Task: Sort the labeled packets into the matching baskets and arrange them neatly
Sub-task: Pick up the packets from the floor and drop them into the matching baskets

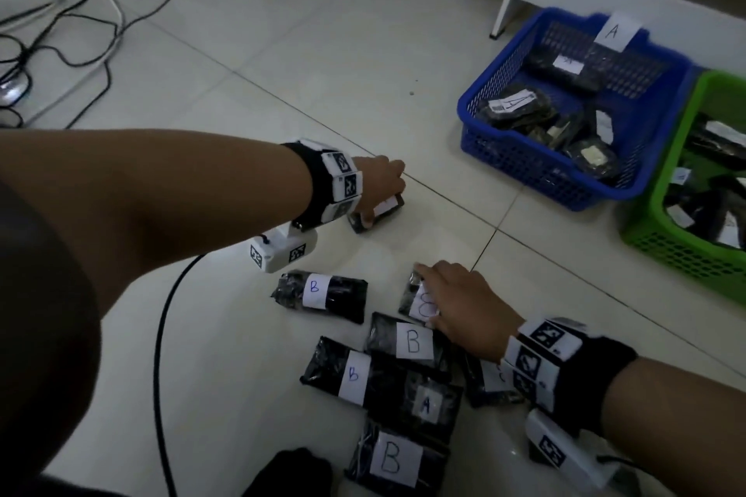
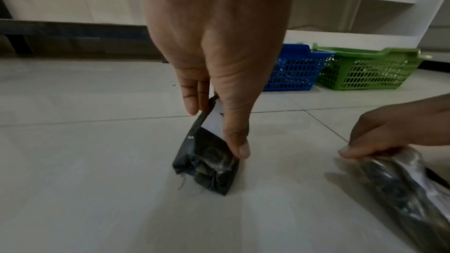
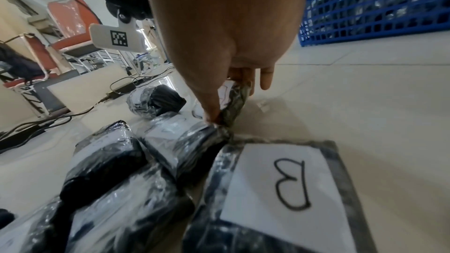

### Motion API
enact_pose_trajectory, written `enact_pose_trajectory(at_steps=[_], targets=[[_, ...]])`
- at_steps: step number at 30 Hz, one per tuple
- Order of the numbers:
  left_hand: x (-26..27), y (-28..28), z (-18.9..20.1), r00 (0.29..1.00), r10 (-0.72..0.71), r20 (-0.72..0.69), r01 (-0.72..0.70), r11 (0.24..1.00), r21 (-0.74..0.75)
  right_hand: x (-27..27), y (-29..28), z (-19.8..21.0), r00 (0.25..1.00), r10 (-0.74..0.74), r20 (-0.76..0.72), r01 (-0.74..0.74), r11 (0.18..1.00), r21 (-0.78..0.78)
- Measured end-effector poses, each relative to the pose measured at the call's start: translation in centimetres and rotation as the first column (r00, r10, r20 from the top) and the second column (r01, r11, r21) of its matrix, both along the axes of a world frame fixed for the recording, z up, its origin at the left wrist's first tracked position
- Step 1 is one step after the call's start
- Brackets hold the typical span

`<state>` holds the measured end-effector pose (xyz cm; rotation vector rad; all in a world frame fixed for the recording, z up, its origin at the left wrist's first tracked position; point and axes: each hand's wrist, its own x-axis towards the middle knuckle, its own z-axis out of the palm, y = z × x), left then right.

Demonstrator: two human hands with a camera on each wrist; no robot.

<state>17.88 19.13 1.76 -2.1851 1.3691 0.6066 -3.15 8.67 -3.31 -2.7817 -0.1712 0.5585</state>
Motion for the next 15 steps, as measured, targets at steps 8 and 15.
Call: enact_pose_trajectory(at_steps=[8, 15], targets=[[0.0, -1.5, 1.4, 0.976, 0.14, -0.166, -0.172, 0.966, -0.194, 1.3, -3.3, 2.5, 0.94, -0.342, -0.019, 0.324, 0.872, 0.368], [-1.0, -7.5, 4.1, 0.7, 0.277, -0.659, -0.596, 0.734, -0.325, 0.7, -11.7, 7.7, 0.729, -0.65, 0.216, 0.55, 0.743, 0.38]])
